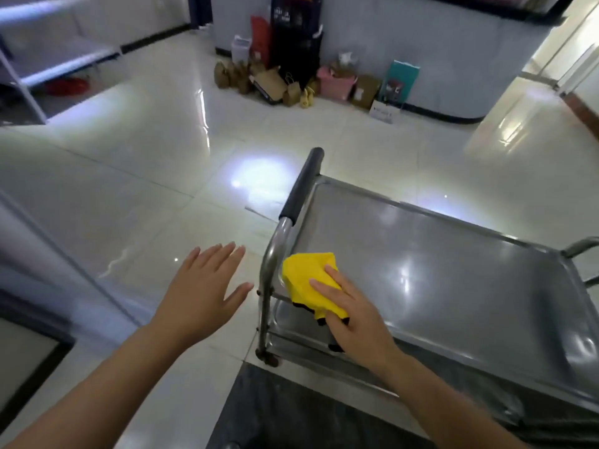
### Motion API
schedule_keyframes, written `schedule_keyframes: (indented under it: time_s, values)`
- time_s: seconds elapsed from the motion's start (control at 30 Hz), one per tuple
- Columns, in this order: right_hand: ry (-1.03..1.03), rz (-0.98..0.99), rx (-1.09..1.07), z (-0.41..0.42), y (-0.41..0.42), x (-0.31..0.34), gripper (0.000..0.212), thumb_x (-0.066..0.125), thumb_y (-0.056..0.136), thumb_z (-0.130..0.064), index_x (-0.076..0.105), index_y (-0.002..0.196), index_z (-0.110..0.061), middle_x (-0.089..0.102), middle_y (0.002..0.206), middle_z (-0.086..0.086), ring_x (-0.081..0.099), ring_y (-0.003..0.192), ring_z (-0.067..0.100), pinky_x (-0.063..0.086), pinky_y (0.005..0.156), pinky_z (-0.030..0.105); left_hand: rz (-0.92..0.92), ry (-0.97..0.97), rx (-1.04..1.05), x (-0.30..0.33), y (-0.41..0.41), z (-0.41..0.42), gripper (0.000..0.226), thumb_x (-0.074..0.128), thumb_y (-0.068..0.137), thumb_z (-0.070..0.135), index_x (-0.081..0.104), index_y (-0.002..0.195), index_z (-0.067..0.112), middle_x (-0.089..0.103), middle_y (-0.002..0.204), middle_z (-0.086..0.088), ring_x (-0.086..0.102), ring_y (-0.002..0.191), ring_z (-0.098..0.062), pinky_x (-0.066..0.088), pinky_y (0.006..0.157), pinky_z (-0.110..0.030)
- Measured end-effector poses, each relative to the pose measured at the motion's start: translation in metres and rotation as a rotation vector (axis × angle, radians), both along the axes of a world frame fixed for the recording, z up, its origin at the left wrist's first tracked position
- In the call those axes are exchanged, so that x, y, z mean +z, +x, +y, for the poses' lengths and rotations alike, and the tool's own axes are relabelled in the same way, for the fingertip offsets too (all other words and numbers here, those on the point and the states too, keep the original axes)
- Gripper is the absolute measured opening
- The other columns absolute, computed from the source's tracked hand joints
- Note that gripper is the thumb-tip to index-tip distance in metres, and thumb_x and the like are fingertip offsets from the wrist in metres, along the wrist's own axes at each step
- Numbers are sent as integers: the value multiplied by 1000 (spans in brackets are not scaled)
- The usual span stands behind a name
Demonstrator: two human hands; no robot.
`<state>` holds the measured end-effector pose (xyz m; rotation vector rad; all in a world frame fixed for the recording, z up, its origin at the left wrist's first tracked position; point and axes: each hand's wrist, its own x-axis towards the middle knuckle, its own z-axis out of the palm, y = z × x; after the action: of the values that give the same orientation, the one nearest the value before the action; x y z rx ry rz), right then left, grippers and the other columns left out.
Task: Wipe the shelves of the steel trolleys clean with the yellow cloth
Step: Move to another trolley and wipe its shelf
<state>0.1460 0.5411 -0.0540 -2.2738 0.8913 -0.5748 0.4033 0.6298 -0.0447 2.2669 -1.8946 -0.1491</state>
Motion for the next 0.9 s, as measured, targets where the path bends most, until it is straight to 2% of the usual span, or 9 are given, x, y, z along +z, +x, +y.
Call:
schedule_keyframes:
  time_s: [0.1,0.17,0.3,0.4,0.57,0.67,0.77,0.9]
  values:
    - [-43,-18,8,-20,40,16,52,50,85,-6,50,133,-23,32,150,1,38,135,24,38,107,36,-43,11,15,8,39,-14,79,14,88,65,31,149,18,36,153,-4,34,140,-23,16,117,-42]
    - [-47,-31,12,-37,63,24,53,53,86,1,49,134,-21,31,150,2,38,136,26,39,107,40,-52,23,27,11,60,-28,74,17,93,65,22,152,21,27,157,-1,24,144,-19,8,119,-40]
    - [-63,-92,25,-79,102,34,52,53,87,0,49,133,-24,30,150,-2,40,134,26,41,104,40,-93,47,50,21,97,-58,70,22,95,61,11,153,25,15,161,2,14,147,-16,4,120,-38]
    - [-66,-112,44,-112,133,39,53,55,89,-1,47,133,-31,28,150,-8,37,136,21,39,104,32,-109,47,102,30,124,-76,71,22,94,62,10,153,25,15,161,3,15,147,-15,6,120,-37]
    - [-65,-95,38,-160,196,44,51,53,91,-4,50,134,-30,25,150,-14,32,139,16,38,106,31,-151,42,137,43,175,-116,70,25,95,61,11,154,25,16,160,2,16,146,-15,7,120,-38]
    - [-117,-69,70,-189,243,46,51,51,93,-7,45,135,-34,20,148,-17,30,139,17,33,107,25,-162,32,131,50,219,-151,71,25,95,61,9,154,25,15,161,2,15,147,-16,7,120,-39]
    - [-205,-74,36,-213,296,45,50,52,92,-6,48,136,-29,23,148,-12,31,138,22,29,106,24,-207,18,105,55,269,-186,70,25,96,60,10,154,24,16,160,1,15,147,-16,7,120,-40]
    - [-269,-88,-22,-238,351,36,51,54,90,-5,50,136,-25,30,152,3,32,137,29,33,106,34,-234,39,71,53,320,-227,69,26,96,59,12,154,23,17,160,0,16,146,-16,6,120,-41]
